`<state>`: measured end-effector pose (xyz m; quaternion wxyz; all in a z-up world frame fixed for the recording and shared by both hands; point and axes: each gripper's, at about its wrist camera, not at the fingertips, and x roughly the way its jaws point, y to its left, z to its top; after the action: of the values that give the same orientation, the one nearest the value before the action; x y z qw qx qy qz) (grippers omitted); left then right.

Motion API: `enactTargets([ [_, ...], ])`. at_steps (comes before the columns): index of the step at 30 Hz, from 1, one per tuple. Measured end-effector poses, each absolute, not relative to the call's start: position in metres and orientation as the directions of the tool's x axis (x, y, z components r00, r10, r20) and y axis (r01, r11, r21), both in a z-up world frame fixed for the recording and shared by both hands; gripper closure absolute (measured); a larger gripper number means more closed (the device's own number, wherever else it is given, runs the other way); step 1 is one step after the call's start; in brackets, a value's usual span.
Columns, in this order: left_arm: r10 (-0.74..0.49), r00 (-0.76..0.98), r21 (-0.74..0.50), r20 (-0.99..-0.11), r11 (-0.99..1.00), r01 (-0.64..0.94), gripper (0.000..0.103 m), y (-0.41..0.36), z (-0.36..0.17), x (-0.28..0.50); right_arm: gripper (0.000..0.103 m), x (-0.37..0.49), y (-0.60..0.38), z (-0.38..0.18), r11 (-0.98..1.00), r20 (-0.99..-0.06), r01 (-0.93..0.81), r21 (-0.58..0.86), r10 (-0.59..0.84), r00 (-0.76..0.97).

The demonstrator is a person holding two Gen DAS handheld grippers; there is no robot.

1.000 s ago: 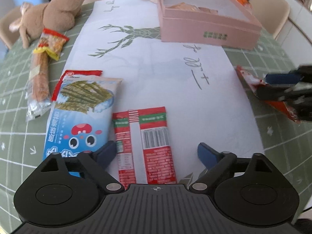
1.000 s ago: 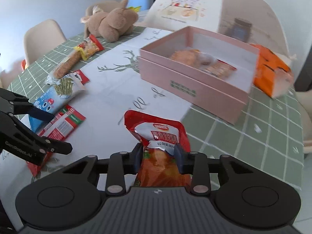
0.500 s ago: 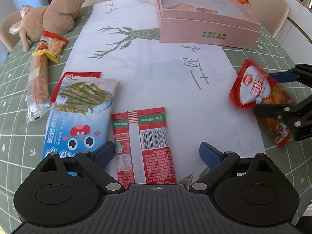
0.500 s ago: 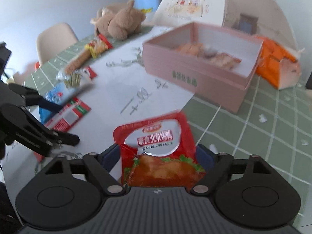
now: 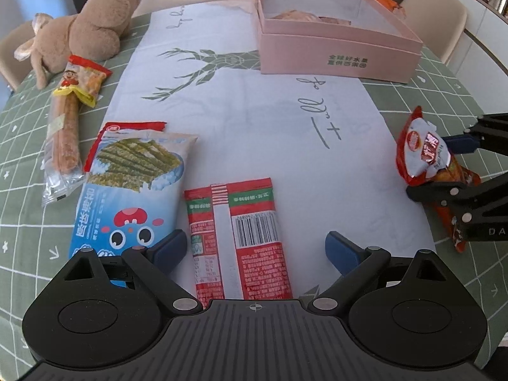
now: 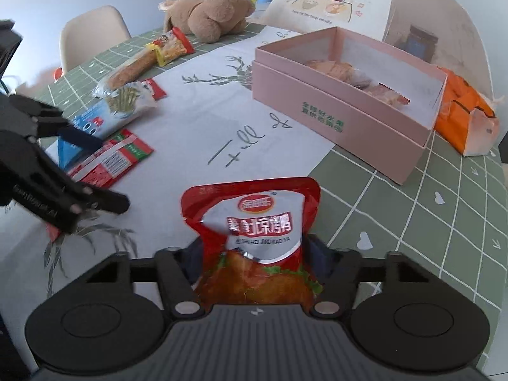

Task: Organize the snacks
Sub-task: 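Lift the sausage pack and pouch toward the pink box with both tools, then release the sausage pack and pouch into the pink box with both tools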

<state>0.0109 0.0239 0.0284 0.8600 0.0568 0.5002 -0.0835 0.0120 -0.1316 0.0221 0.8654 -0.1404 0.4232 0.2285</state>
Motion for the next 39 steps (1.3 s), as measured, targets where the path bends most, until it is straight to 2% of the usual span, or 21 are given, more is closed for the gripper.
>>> enactTargets([
  [3, -0.077, 0.496, 0.012, -0.865, 0.985, 0.174, 0.013, 0.026, 0.03, 0.011, 0.047, 0.014, -0.136, 0.027, 0.88, -0.792, -0.473, -0.036, 0.264, 0.551],
  [5, -0.067, 0.523, 0.014, -0.85, 0.989, 0.149, 0.048, 0.029, 0.034, 0.01, 0.048, 0.017, -0.144, 0.032, 0.893, -0.787, -0.449, -0.007, 0.273, 0.554],
  [7, -0.106, 0.521, -0.031, -0.847, 0.988, 0.149, 0.049, 0.033, 0.037, 0.012, 0.049, 0.018, -0.152, 0.039, 0.903, -0.78, -0.429, 0.023, 0.285, 0.558],
  [11, -0.102, 0.531, -0.009, -0.841, 0.985, 0.175, 0.052, 0.025, 0.037, 0.012, 0.049, 0.016, -0.161, 0.054, 0.911, -0.755, -0.412, 0.026, 0.288, 0.589],
  [14, -0.176, 0.534, -0.086, -0.827, 0.978, 0.19, 0.052, 0.022, 0.049, 0.015, 0.048, 0.019, -0.168, 0.06, 0.923, -0.748, -0.384, 0.034, 0.278, 0.603],
  [17, -0.279, 0.579, -0.167, -0.766, 0.956, 0.24, 0.053, 0.015, 0.085, 0.041, 0.048, 0.029, -0.177, 0.074, 0.934, -0.728, -0.352, 0.063, 0.284, 0.624],
  [21, -0.394, 0.632, -0.216, -0.667, 0.915, 0.342, 0.053, 0.002, 0.15, 0.11, 0.048, 0.067, -0.181, 0.118, 0.948, -0.643, -0.306, 0.084, 0.286, 0.71],
  [24, -0.466, 0.611, -0.246, -0.639, 0.877, 0.412, 0.05, -0.012, 0.184, 0.172, 0.045, 0.108, -0.177, 0.147, 0.972, -0.595, -0.23, 0.057, 0.217, 0.773],
  [26, -0.471, 0.557, -0.25, -0.684, 0.869, 0.428, 0.048, -0.02, 0.181, 0.222, 0.031, 0.139, -0.176, 0.155, 0.979, -0.574, -0.187, 0.08, 0.199, 0.795],
  [27, -0.449, 0.534, -0.245, -0.716, 0.879, 0.41, 0.048, -0.023, 0.169, 0.245, 0.02, 0.155, -0.176, 0.153, 0.982, -0.589, -0.173, 0.077, 0.185, 0.786],
  [29, -0.38, 0.505, -0.21, -0.775, 0.909, 0.361, 0.052, -0.028, 0.136, 0.278, 0.02, 0.18, -0.175, 0.141, 0.989, -0.639, -0.132, 0.068, 0.144, 0.756],
  [31, -0.392, 0.466, -0.222, -0.793, 0.899, 0.377, 0.052, -0.029, 0.108, 0.29, 0.021, 0.187, -0.174, 0.128, 0.995, -0.675, -0.092, 0.042, 0.096, 0.732],
  [35, -0.495, 0.438, -0.319, -0.751, 0.852, 0.415, 0.052, -0.004, 0.091, 0.274, 0.021, 0.173, -0.17, 0.114, 0.993, -0.69, -0.116, 0.027, 0.103, 0.716],
  [39, -0.485, 0.502, -0.312, -0.716, 0.866, 0.391, 0.052, 0.037, 0.101, 0.243, 0.021, 0.173, -0.15, 0.099, 0.988, -0.711, -0.145, -0.062, 0.058, 0.7],
])
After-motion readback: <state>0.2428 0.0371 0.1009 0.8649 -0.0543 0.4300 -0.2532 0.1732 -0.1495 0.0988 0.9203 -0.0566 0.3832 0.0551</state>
